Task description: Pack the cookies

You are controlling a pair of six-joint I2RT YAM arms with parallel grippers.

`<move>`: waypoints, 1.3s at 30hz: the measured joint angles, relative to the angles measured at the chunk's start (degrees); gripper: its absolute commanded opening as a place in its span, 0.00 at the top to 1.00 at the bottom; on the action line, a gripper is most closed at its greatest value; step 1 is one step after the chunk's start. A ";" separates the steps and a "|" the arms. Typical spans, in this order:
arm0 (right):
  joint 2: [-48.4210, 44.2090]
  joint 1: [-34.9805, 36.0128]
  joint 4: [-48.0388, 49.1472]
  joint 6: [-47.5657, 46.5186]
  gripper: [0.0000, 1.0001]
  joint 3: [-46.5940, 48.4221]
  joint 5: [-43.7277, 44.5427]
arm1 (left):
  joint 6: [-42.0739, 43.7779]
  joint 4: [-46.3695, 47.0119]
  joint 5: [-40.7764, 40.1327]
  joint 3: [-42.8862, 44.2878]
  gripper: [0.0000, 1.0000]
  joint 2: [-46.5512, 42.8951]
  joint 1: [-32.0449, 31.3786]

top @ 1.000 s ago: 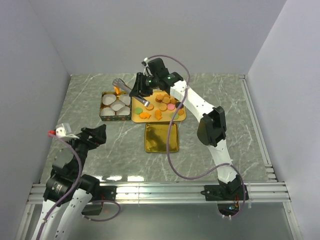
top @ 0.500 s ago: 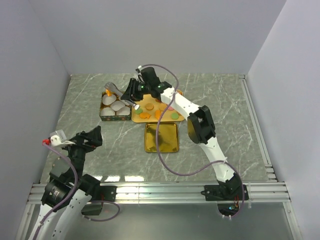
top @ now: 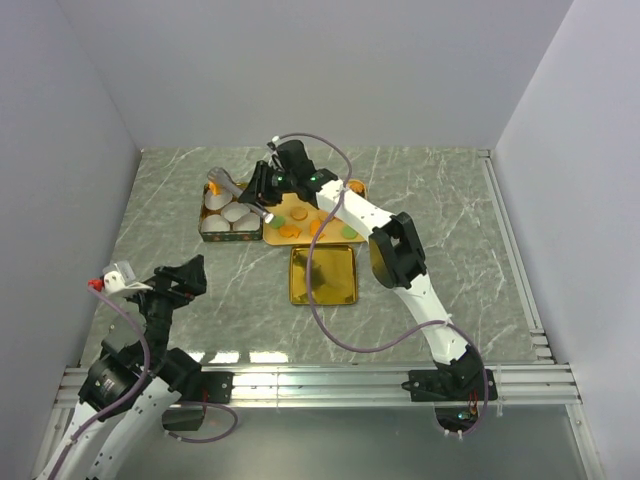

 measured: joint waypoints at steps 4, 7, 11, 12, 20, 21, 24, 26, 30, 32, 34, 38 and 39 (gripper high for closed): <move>0.09 0.48 -0.04 -0.20 0.53 0.79 1.25 | -0.72 -0.96 -1.40 0.00 0.01 0.00 -1.14; 0.09 0.59 0.00 -0.48 0.48 1.51 2.25 | -1.44 -1.38 -2.14 0.02 0.01 0.00 -1.84; 0.11 0.61 -0.17 -1.29 0.43 1.92 3.45 | -1.84 -1.84 -3.26 0.09 0.01 0.02 -2.73; 0.11 0.63 -0.28 -1.51 0.42 1.92 3.80 | -2.03 -2.14 -3.50 0.15 0.01 0.00 -2.93; 0.09 0.66 -0.85 -2.36 0.42 1.92 5.75 | -3.23 -3.74 -5.53 0.50 0.01 0.00 -4.13; 0.09 0.66 -0.83 -2.38 0.42 1.92 5.81 | -3.30 -3.82 -5.70 0.48 0.01 0.00 -4.24; 0.09 0.68 -0.83 -2.40 0.42 1.92 5.95 | -3.87 -3.96 -6.10 0.50 0.01 -0.02 -4.57; 0.07 0.70 -0.81 -2.45 0.43 1.90 5.95 | -4.09 -4.02 -6.36 0.50 0.01 -0.02 -4.70; -0.61 0.70 -0.87 -2.84 0.43 1.55 5.95 | -4.33 -4.28 -7.23 0.50 0.00 -0.02 -4.81; -1.90 0.70 -0.81 -3.15 0.44 0.74 5.99 | -4.57 -4.61 -7.78 0.50 0.01 -0.13 -4.83; -4.22 0.68 -0.87 -3.52 0.44 -1.20 6.05 | -5.20 -4.83 -8.52 0.50 0.01 -0.15 -4.87; -11.43 0.24 -0.87 -4.37 0.46 -6.88 5.90 | -6.27 -5.05 -9.18 0.50 0.01 -0.15 -4.90; -14.21 0.04 -0.37 -4.85 0.46 -8.96 5.75 | -6.32 -5.05 -9.22 0.50 0.00 -0.15 -4.92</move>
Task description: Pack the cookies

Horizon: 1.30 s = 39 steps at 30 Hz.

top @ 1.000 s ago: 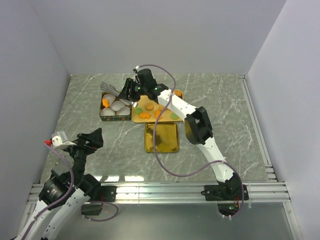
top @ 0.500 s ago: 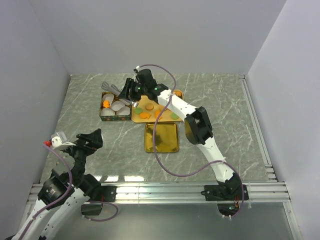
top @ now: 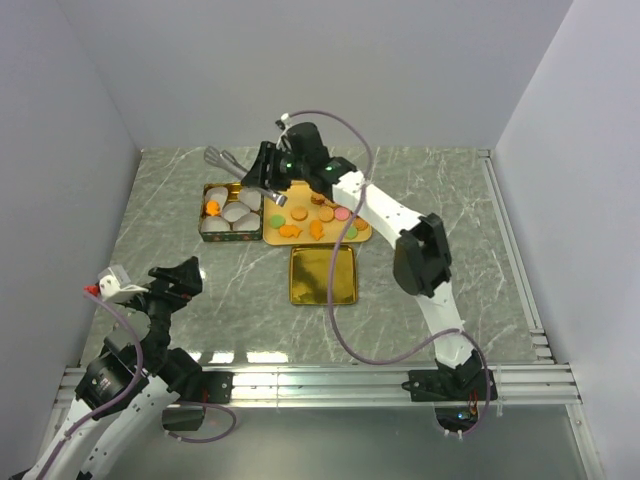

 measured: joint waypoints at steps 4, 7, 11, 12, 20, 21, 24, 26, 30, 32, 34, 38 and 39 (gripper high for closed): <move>-8.96 -1.11 0.04 -1.79 0.47 -8.09 0.13 | -1.07 -0.17 -0.83 0.07 0.00 0.09 -0.09; -15.91 -2.36 -0.46 -3.61 0.47 -15.34 1.05 | -2.25 -1.44 -2.29 0.76 0.01 0.79 -0.09; -22.25 -4.33 -2.14 -5.88 0.48 -22.88 3.39 | -3.17 -2.12 -3.93 1.07 0.01 1.29 -0.09; -23.71 -5.05 -3.41 -6.86 0.48 -24.74 4.46 | -3.28 -2.19 -4.22 1.07 0.01 1.29 -0.09; -25.49 -8.15 -18.51 -14.84 0.48 -24.79 16.26 | -3.39 -2.05 -4.26 1.07 0.01 1.29 -0.13; -25.31 -8.20 -20.00 -15.58 0.48 -24.48 17.35 | -3.37 -2.01 -4.26 1.07 0.00 1.29 -0.13; -24.52 -8.20 -24.33 -17.68 0.48 -23.76 20.41 | -3.37 -1.79 -4.26 1.07 0.01 1.29 -0.13; -23.89 -8.20 -26.64 -18.60 0.48 -23.39 21.94 | -3.39 -1.68 -4.26 1.07 0.01 1.29 -0.13; -21.11 -8.20 -30.67 -20.28 0.46 -20.68 25.22 | -3.43 -1.70 -4.26 1.07 0.01 1.29 -0.13; -19.52 -8.20 -31.93 -20.92 0.44 -18.99 26.25 | -3.41 -1.70 -4.26 1.07 0.00 1.29 -0.13; -17.86 -8.20 -33.31 -21.68 0.43 -17.27 27.19 | -3.41 -1.70 -4.26 1.07 0.01 1.29 -0.15; -15.39 -8.20 -35.04 -22.88 0.42 -14.56 28.46 | -3.41 -1.70 -4.26 1.07 0.01 1.33 -0.15; -15.02 -8.20 -35.50 -23.19 0.41 -14.10 28.65 | -3.41 -1.70 -4.26 1.07 0.01 1.38 -0.15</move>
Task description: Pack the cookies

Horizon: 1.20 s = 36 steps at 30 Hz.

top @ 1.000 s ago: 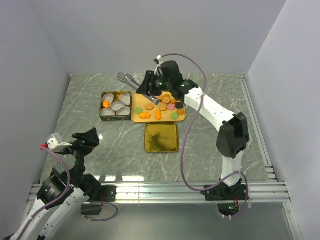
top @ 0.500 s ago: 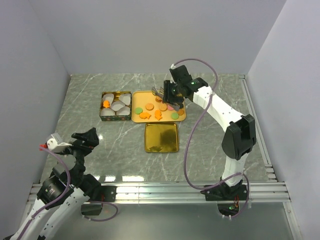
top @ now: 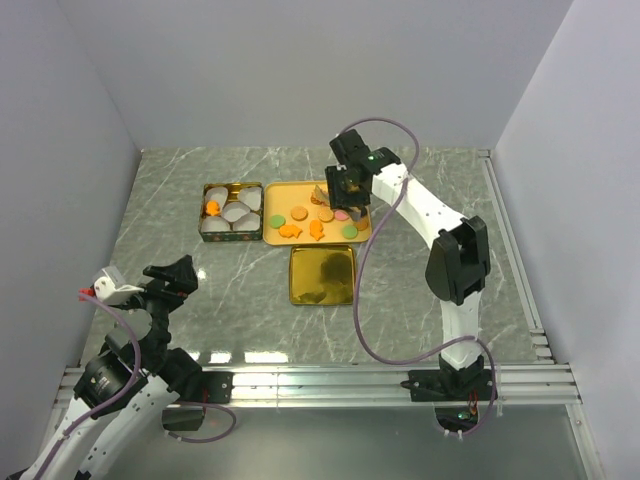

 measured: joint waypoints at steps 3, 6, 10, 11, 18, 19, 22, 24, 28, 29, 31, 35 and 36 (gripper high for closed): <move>1.05 0.00 -1.05 -0.44 0.40 1.81 0.15 | 0.00 0.00 0.00 0.00 0.01 0.31 0.00; 2.16 0.00 -1.46 -0.66 0.39 3.91 0.20 | 0.00 0.00 0.00 0.00 0.01 0.70 0.00; 4.15 0.15 -2.38 -0.90 0.39 7.02 0.20 | 0.00 0.00 0.00 0.00 0.00 0.74 0.00; 4.74 0.24 -2.71 -0.92 0.39 7.91 0.24 | 0.00 0.02 0.00 0.00 0.01 0.76 0.00; 8.41 1.57 -3.76 -1.55 0.38 11.76 0.22 | 0.00 0.00 -0.04 0.00 0.01 0.81 0.00; 8.63 1.64 -3.96 -1.55 0.38 11.78 0.22 | 0.00 0.00 -0.04 0.00 0.01 0.81 0.00; 9.31 1.92 -4.31 -1.55 0.38 11.85 0.22 | -0.02 -0.02 -0.07 0.00 0.01 0.81 -0.04; 9.99 2.03 -4.52 -1.55 0.39 12.02 0.20 | -0.04 0.00 -0.07 0.00 0.01 0.81 -0.09; 11.13 2.05 -4.87 -1.51 0.42 12.04 0.26 | -0.42 0.00 -0.09 0.00 0.01 0.90 -0.09; 11.32 2.10 -4.92 -1.49 0.43 12.04 0.26 | -0.42 0.02 -0.07 0.00 0.01 0.96 -0.09; 11.43 2.14 -5.01 -1.44 0.45 12.04 0.26 | -0.42 0.00 -0.07 0.00 0.01 1.14 -0.09; 11.43 2.14 -4.98 -1.07 0.50 12.04 0.37 | -0.42 0.04 -0.04 0.00 0.00 1.66 -0.09; 11.43 2.14 -5.03 -0.87 0.52 12.04 0.44 | -0.42 0.04 -0.04 0.00 0.01 1.77 -0.09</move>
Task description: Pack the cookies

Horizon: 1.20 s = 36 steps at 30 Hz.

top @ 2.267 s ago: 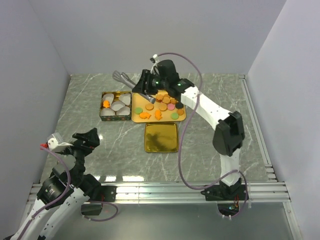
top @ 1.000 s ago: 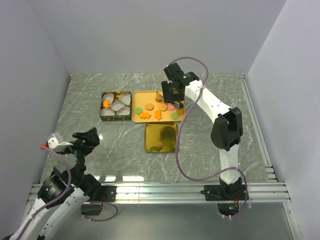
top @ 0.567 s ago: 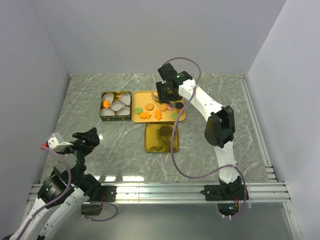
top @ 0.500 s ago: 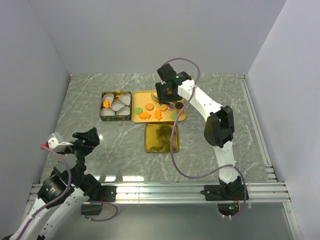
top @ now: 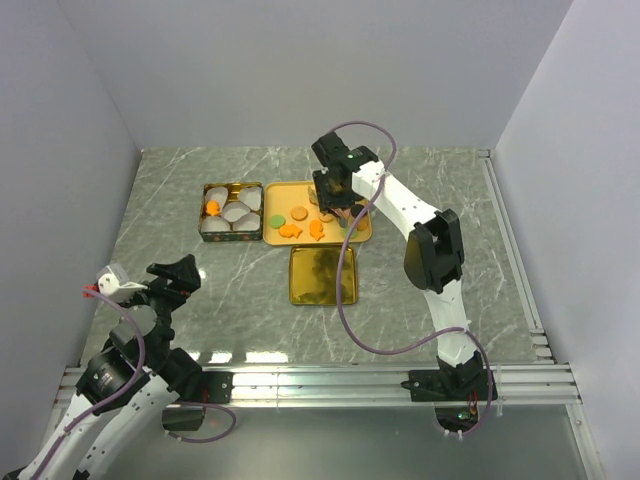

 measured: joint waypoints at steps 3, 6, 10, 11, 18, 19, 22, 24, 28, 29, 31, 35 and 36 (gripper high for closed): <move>0.00 0.00 0.09 0.44 0.56 0.00 0.02 | 0.00 0.00 -0.02 0.00 0.01 0.11 0.00; 0.00 0.00 0.07 0.70 0.58 0.00 0.00 | 0.00 -0.02 -0.02 0.00 0.00 0.11 0.00; 0.00 0.02 0.00 0.76 0.58 0.22 0.00 | 0.00 0.00 0.00 0.00 0.01 0.11 0.00; 0.00 0.00 -0.02 0.79 0.59 0.39 -0.02 | 0.02 0.02 0.04 0.00 0.01 0.11 0.00; -1.53 0.00 0.48 0.90 0.59 0.55 -2.40 | 0.61 0.42 0.55 0.00 0.01 0.07 0.00; -2.08 0.00 0.85 0.92 0.59 0.42 -3.23 | 0.63 0.42 0.55 0.00 0.01 -0.04 0.00; -3.91 0.00 2.34 1.16 0.59 0.22 -6.40 | 0.63 0.46 0.59 0.00 0.01 -0.87 0.00; -5.18 0.00 3.74 1.70 0.59 0.20 -9.09 | 0.76 0.46 0.70 0.00 0.01 -1.55 0.00; -6.69 0.00 7.28 3.26 0.59 0.20 -16.41 | 1.07 0.55 1.42 0.00 0.01 -2.40 0.00; -6.73 0.00 8.33 3.85 0.59 0.20 -18.49 | 1.07 0.61 1.60 0.00 0.01 -2.40 0.00; -6.69 0.04 10.49 5.60 0.59 0.20 -22.69 | 1.07 0.61 1.68 0.00 0.01 -2.40 0.00; -6.27 0.26 14.47 9.35 0.61 0.20 -29.57 | 1.07 0.61 1.79 0.00 0.01 -2.40 -0.07; -5.86 0.39 15.45 10.14 0.61 0.33 -31.01 | 1.07 0.61 1.84 0.00 0.00 -2.47 -0.11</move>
